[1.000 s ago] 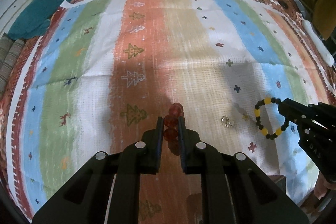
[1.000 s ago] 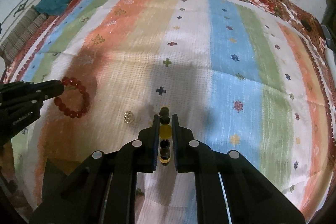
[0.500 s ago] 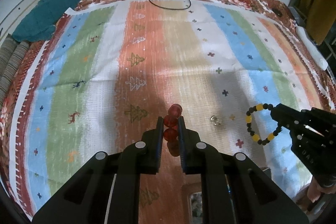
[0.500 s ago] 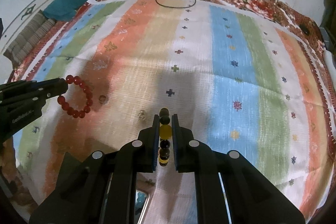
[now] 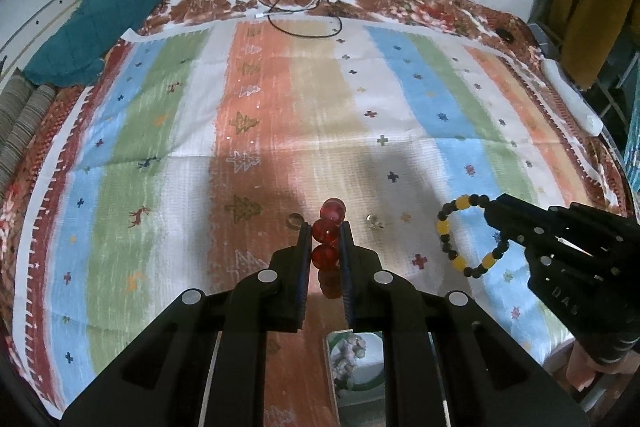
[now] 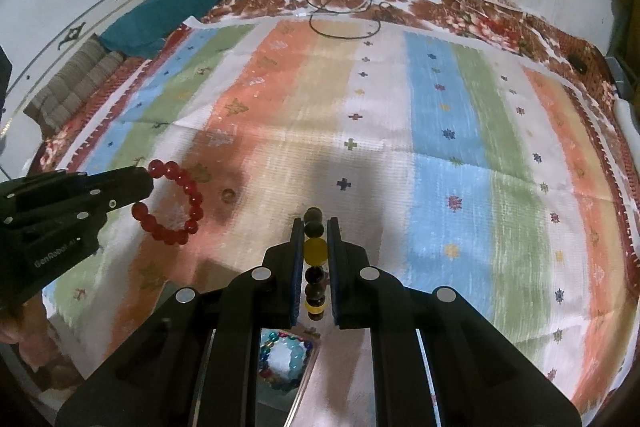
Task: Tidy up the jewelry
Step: 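Lift both held bracelets and carry them over the silver tin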
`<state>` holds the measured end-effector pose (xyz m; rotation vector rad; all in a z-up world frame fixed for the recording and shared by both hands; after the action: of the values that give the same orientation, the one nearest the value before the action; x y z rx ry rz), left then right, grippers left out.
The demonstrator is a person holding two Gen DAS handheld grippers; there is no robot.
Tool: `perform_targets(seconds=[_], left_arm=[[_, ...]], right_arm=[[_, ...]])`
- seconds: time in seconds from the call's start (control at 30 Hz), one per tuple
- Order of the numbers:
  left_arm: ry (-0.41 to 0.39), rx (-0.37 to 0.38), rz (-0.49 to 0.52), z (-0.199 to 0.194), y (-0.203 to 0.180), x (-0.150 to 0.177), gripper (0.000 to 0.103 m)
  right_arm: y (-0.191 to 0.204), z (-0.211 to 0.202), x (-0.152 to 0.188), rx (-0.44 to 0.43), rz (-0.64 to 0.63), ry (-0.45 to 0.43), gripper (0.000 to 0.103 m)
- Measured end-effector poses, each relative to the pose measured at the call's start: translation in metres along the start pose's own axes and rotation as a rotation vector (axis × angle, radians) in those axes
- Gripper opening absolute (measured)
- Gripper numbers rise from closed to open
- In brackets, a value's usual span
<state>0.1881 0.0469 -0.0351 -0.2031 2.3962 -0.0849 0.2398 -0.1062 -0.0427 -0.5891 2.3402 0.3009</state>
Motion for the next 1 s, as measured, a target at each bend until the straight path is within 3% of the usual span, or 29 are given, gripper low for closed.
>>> perform_targets(seconds=[1.0], left_arm=[[-0.098,0.051,0.045,-0.065,-0.025,0.029,0.013]], right_arm=[[0.022,-0.060,0.024,-0.042,-0.019,-0.085,0.012]])
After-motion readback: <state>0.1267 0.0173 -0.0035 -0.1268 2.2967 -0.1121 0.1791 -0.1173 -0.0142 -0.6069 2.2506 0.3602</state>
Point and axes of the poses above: each gripper's, at about its wrist camera, not at the fingertips, and z roughly the way its jaws point, y to its left, x to its underside, the point moved 3 cm from there along z, roughly the way its jaws point, and after that the axes turned 9 degrees about -y, right-handed, at the moved point
